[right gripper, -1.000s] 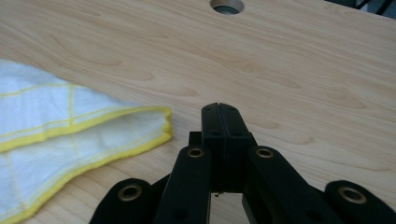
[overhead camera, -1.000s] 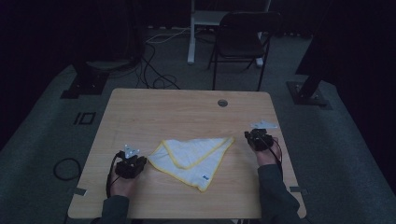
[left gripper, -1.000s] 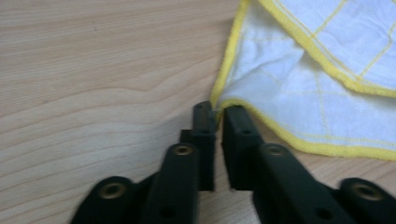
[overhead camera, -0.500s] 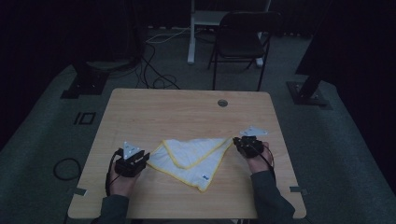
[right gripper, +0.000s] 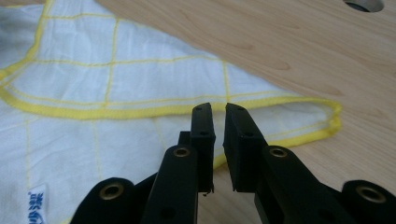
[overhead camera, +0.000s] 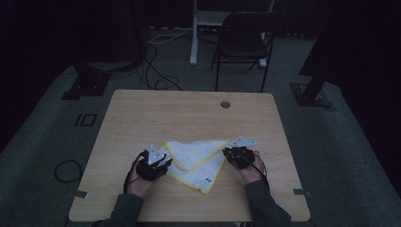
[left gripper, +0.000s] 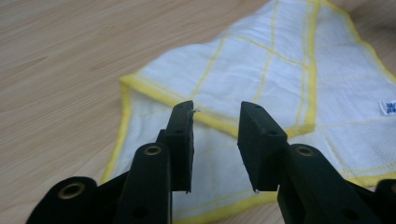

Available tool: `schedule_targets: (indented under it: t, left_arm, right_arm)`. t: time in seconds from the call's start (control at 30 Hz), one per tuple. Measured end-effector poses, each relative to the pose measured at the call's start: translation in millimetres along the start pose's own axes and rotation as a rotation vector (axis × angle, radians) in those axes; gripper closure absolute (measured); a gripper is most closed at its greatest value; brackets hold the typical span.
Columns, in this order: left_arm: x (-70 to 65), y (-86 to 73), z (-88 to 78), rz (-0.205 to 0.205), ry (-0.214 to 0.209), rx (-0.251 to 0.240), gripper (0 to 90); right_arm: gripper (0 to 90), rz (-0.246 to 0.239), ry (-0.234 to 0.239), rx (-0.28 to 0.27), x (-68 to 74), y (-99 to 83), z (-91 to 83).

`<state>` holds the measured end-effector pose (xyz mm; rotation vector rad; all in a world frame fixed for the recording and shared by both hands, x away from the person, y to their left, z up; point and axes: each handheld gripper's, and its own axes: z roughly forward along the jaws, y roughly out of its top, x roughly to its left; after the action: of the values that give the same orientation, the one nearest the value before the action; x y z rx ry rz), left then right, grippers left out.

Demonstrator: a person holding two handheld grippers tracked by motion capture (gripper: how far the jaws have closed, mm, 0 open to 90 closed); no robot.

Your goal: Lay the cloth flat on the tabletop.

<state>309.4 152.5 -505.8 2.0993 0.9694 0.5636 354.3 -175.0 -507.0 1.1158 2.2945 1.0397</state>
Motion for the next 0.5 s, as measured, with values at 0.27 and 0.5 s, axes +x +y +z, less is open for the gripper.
schedule_targets:
  t: [0.27, 0.5]
  left_arm:
    - [-12.0, -2.2, 11.9, 0.056, -0.064, 0.015, 61.9]
    - [-19.5, -2.9, 17.2, 0.12, -0.118, 0.03, 56.9]
  right_arm:
    - [80.1, -0.014, 0.017, 0.006, 8.2, -5.7, -0.3]
    - [78.8, -0.029, 0.053, 0.019, 17.2, -11.1, 1.7]
